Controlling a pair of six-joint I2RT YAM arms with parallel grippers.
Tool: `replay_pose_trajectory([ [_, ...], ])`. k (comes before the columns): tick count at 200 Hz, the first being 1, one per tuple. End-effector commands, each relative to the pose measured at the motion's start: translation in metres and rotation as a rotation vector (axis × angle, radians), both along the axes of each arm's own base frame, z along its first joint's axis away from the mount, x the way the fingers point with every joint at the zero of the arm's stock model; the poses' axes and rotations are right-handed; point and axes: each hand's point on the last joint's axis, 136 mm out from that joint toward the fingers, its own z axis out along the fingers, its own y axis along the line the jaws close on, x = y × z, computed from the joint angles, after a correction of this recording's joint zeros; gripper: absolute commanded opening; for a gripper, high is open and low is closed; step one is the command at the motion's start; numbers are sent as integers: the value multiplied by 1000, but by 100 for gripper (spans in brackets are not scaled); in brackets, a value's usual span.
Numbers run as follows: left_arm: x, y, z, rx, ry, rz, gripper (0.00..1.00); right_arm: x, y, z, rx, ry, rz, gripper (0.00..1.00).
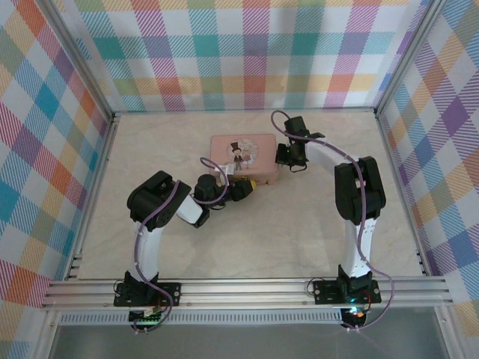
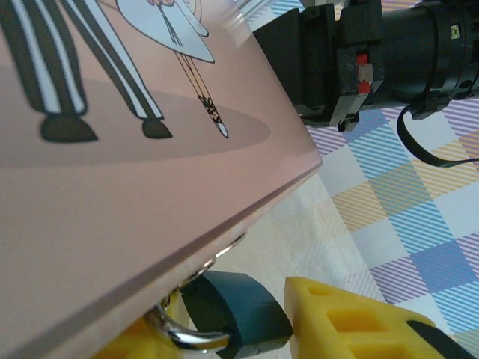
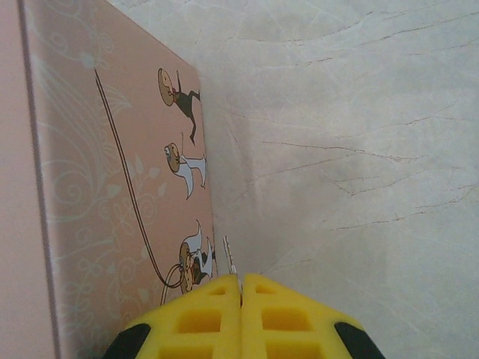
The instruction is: Unlock a padlock with a key
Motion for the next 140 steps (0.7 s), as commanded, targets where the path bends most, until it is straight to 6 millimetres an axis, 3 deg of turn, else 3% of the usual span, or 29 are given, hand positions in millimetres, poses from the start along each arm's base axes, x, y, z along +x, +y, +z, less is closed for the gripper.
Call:
replay_pose_trajectory([
  [1,-3,21,-54,55,214,60,39,-1,7,14,22,-31,22,0],
  [28,-7,26,-62,75,236,79,46,-2,7,11,21,-26,21,0],
  [114,-13,51,-97,138,358,176,44,-3,12,11,28,-32,29,0],
  [140,-14,53,-102,142,374,183,40,-2,13,11,30,-35,32,0],
])
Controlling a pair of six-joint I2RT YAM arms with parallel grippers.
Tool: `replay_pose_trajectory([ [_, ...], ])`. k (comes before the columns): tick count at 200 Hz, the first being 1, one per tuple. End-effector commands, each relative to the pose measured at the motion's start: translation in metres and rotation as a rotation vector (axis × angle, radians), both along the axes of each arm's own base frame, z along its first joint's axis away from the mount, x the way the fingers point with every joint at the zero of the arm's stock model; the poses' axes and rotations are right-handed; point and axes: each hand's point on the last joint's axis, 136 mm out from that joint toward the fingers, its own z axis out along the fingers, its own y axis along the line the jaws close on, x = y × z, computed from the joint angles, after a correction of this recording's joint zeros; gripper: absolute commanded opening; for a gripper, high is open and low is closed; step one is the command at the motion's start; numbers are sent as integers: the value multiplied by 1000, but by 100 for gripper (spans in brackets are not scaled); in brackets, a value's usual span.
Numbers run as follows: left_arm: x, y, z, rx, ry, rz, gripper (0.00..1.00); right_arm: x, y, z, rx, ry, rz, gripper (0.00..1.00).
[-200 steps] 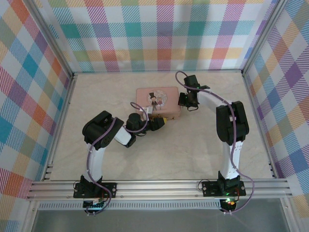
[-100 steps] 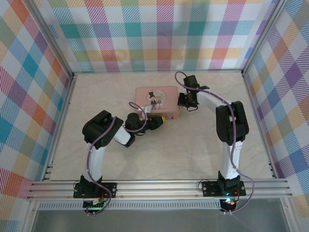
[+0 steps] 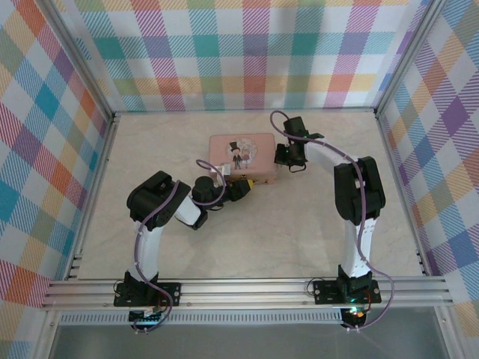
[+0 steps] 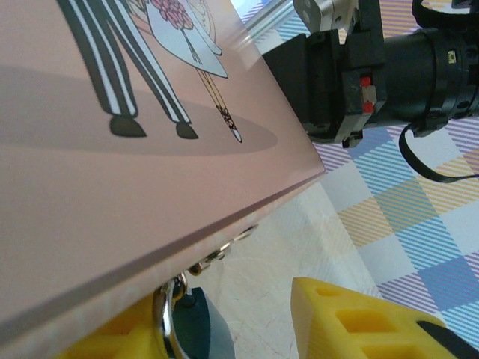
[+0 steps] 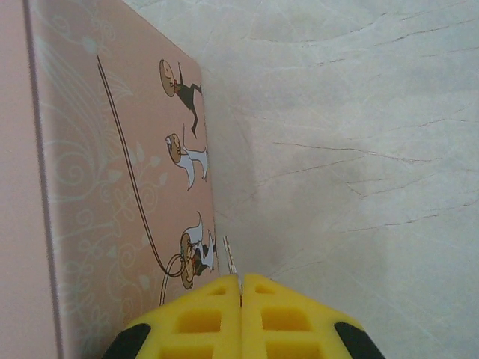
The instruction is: Unlock a padlock with a key
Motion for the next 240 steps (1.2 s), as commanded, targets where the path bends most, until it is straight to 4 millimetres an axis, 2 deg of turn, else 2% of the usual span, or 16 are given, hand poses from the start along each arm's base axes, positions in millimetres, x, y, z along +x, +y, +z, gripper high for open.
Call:
replay_pose_trajectory([
  [1,-18,41,-99,134,386,129,40,-2,8,11,21,-28,21,0],
  [26,-19,44,-106,155,412,142,39,-2,8,12,20,-31,22,0],
  [53,-24,50,-114,177,454,156,44,-2,8,13,21,-34,23,0],
  [98,-30,53,-125,199,524,166,46,-1,11,11,27,-31,24,0],
  [140,-38,58,-136,235,587,176,38,1,10,13,23,-39,26,0],
  [147,-40,59,-139,244,595,177,30,1,11,13,23,-39,26,0],
  [155,-42,61,-142,253,610,181,27,1,11,14,24,-41,26,0],
  [164,-43,61,-145,258,617,176,17,1,11,14,24,-43,26,0],
  [172,-44,61,-146,257,622,170,15,1,11,14,25,-44,26,0],
  [193,-45,62,-149,258,630,173,15,1,12,15,26,-45,29,0],
  [240,-42,60,-145,230,623,176,28,-1,15,12,35,-37,36,0],
])
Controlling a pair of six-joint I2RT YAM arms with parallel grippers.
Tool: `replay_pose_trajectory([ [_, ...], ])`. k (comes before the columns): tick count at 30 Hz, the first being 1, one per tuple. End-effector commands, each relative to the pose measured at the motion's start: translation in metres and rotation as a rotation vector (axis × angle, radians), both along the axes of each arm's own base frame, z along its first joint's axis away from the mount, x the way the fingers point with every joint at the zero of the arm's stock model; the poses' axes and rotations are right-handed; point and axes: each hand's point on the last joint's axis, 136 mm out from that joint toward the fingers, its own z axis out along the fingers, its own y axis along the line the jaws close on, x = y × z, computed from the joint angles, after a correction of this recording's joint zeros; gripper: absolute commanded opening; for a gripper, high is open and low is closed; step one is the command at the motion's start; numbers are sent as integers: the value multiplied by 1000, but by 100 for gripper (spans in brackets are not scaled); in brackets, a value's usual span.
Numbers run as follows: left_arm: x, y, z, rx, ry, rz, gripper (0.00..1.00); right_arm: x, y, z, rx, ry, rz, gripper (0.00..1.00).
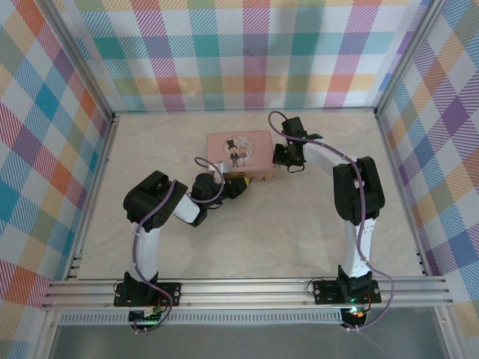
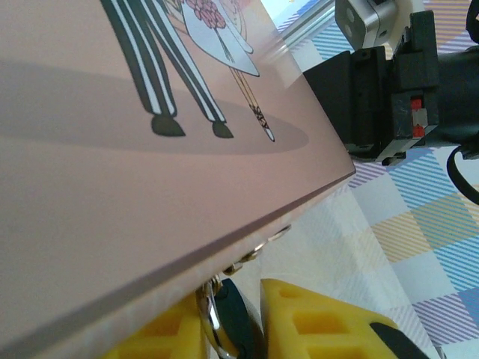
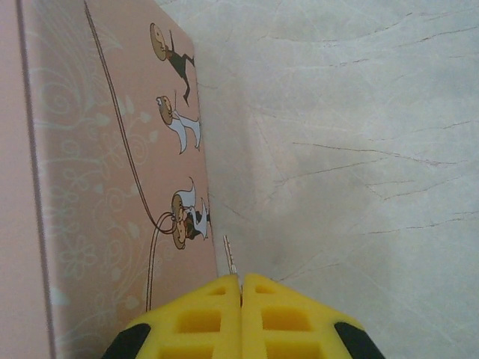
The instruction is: Unlock a padlock with a key
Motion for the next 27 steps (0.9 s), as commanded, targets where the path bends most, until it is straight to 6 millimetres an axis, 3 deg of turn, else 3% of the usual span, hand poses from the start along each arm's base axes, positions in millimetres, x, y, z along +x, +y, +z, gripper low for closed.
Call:
replay_pose_trajectory([
  [1,-53,49,-134,144,589,132,28,-1,8,11,28,-26,23,0],
  [18,-57,47,-146,157,639,135,37,-13,32,10,66,-25,71,0],
  [27,-70,45,-151,160,661,120,38,-16,39,10,82,-32,89,0],
])
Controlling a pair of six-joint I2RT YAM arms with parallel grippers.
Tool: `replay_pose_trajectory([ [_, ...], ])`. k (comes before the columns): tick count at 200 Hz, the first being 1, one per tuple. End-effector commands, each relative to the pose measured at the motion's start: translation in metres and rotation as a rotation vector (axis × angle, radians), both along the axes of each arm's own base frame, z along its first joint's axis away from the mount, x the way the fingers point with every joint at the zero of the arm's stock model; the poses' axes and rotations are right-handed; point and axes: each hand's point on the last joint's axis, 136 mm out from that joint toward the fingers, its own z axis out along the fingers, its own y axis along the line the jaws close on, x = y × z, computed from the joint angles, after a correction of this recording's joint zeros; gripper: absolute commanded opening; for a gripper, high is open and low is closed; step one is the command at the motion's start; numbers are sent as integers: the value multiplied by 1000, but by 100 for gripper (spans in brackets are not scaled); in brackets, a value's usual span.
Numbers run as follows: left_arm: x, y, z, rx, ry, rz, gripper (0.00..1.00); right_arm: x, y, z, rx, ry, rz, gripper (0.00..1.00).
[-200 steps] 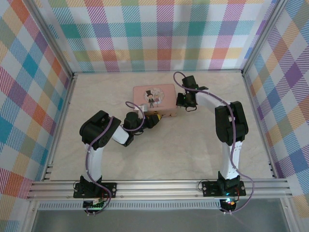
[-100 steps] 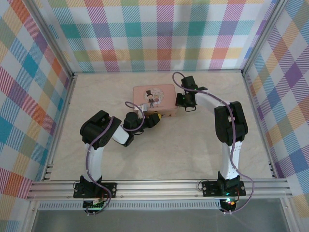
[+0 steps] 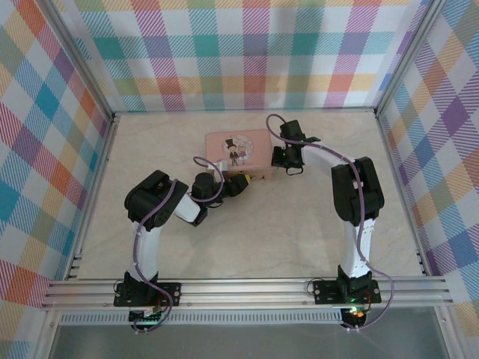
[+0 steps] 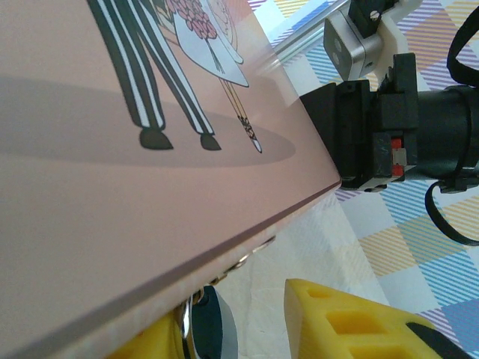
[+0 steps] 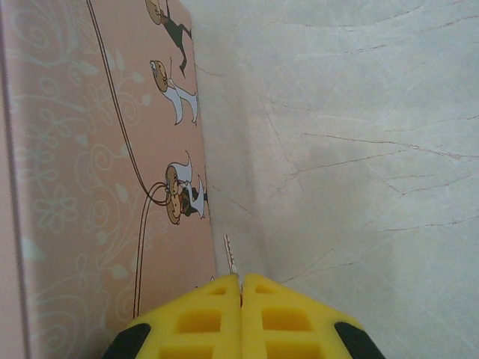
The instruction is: Unlock a padlock with a key
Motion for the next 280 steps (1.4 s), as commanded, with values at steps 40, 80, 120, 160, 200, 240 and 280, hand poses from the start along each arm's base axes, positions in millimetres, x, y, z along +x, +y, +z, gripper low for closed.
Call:
replay_pose_trajectory([
  [40,-86,42,-161,200,679,73,35,-13,34,20,92,-27,80,0],
  [80,-90,48,-164,224,681,103,28,-15,38,23,104,-33,92,0],
  [120,-87,50,-165,224,691,130,37,-20,40,23,105,-32,104,0],
  [160,-90,44,-163,206,685,112,40,-23,44,22,109,-30,110,0],
  [200,-101,39,-167,210,712,88,39,-19,46,23,109,-36,110,0],
  [240,-113,42,-171,211,733,82,41,-18,44,23,97,-40,107,0],
  [280,-112,37,-159,180,713,62,43,-17,44,24,94,-45,105,0],
])
